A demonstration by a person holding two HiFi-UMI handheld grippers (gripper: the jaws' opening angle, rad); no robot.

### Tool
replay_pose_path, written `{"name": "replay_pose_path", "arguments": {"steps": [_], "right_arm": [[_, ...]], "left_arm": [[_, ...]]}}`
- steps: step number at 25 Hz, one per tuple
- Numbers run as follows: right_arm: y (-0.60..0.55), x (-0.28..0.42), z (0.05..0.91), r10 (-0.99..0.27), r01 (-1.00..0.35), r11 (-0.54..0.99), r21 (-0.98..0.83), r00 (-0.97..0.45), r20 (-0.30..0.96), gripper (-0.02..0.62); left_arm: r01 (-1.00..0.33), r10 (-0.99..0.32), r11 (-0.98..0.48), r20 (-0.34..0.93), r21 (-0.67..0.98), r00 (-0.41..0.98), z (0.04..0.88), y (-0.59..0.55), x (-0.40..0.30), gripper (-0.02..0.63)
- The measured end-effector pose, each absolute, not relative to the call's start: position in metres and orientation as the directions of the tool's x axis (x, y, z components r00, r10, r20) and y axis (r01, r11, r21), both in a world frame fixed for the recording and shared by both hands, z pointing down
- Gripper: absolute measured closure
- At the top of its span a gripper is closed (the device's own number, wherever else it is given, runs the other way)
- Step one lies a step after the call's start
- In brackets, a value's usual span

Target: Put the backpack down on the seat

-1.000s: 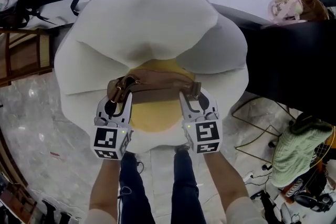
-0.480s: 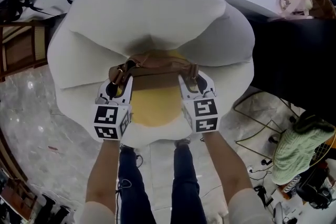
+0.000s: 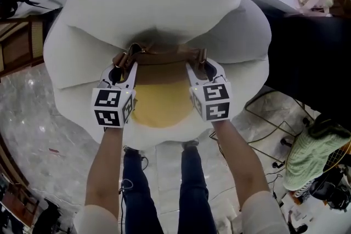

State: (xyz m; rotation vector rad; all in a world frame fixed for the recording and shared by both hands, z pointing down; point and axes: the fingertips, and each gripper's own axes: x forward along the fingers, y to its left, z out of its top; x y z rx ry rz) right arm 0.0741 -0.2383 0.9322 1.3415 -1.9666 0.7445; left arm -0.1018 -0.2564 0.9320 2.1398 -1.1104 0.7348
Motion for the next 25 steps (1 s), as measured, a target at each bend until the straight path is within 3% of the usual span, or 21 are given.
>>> {"name": "replay_pose_path", "arguments": {"steps": [12,18,25], "right_arm": [[-0.265,0.077,0.945,-0.594,-0.947,0.312,-0.072,-0.254,0.763,0.424],[-0.267,0.088,0.944,-0.626,-0.965,0.257,-0.057,-0.211,0.751,0.369],[-0.258,0.091,0.940,-0.639,-0.968,0.234,-0.089,-0.222,0.736,0.347]], "left_arm": [[-0.857,-0.510,-0.458,0.721,0.234,0.470,0.948,-0.283,-0.100,0.497],[-0.859,-0.529,-0.456,0.705,0.234,0.473,0.948,-0.288,-0.102,0.466],[-0.869,-0.538,-0.437,0.705,0.234,0.461,0.949,-0.275,-0.117,0.457]]}}
